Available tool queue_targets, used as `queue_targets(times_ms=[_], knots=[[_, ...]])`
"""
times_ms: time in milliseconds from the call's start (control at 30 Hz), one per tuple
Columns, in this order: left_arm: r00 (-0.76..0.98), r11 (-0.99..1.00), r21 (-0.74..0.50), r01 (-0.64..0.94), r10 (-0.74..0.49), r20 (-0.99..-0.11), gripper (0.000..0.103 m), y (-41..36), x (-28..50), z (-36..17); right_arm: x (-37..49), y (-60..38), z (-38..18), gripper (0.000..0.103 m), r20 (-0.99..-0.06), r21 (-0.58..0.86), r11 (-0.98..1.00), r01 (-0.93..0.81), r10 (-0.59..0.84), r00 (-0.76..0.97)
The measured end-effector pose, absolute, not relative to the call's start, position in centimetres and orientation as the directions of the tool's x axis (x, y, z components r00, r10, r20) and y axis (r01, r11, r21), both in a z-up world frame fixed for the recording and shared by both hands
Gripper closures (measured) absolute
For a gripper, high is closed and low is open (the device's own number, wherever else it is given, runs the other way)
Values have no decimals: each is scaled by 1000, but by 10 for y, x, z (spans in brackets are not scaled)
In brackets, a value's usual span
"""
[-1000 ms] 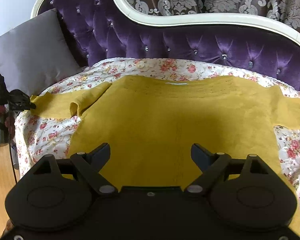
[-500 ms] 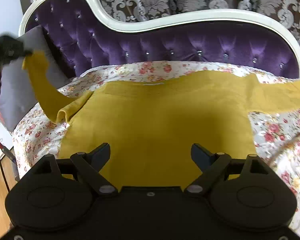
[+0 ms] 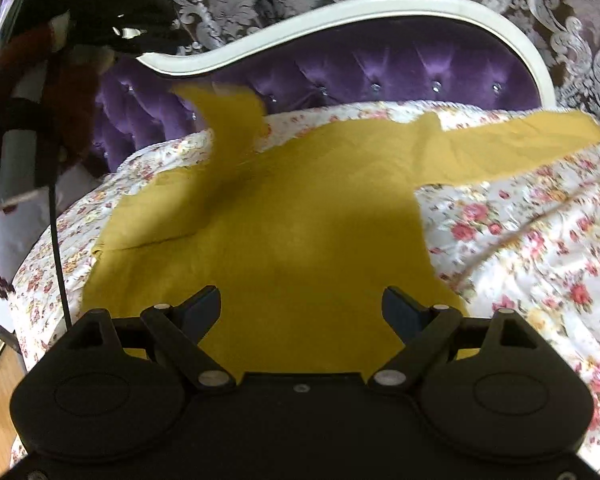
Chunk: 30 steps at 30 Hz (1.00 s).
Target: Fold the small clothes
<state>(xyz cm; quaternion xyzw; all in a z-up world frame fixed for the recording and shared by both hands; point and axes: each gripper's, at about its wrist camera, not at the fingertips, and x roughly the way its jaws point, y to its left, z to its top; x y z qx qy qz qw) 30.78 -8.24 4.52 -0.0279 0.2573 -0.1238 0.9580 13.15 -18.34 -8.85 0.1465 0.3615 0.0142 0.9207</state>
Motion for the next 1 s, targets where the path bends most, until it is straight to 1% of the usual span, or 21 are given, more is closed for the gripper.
queue_targets(times_ms=[67,133,267,300,367,467,567,633,733,800,900,1000], knots=[[827,960,-114,254,-277,-489,90,-87,300,41,130,-188,-90,15,-666,284,955,88,130,734],[828,958,-87,274,-281,-486,84,-83,291,38,132,-191,-91,15,-671,286,954,93,130,730],[841,977,-10,214,-189,-507,83,-55,282,22,140,-196,-87,15,-670,287,954,83,138,730],[838,984,17,179,-143,-527,82,-45,280,14,144,-196,-85,15,-666,286,955,79,139,733],[822,989,48,143,-92,-562,82,-25,273,-4,152,-195,-83,15,-660,280,958,68,141,738],[753,981,113,156,-44,-657,82,-5,255,-41,169,-192,-79,15,-649,276,960,41,154,745],[655,964,122,235,-65,-753,82,8,226,-77,190,-186,-77,15,-653,250,968,22,152,742],[598,955,116,275,-75,-798,82,16,202,-94,202,-181,-75,15,-658,223,975,6,146,739],[591,941,120,315,-96,-801,82,32,158,-98,213,-173,-72,15,-662,197,980,-20,148,735],[559,933,112,342,-106,-822,82,41,137,-94,216,-167,-69,15,-659,184,982,-40,154,736],[509,941,71,331,-115,-853,82,61,117,-94,220,-159,-64,15,-653,166,984,-59,155,742],[476,940,76,332,-97,-874,82,73,109,-87,225,-151,-56,15,-634,133,988,-79,146,759]])
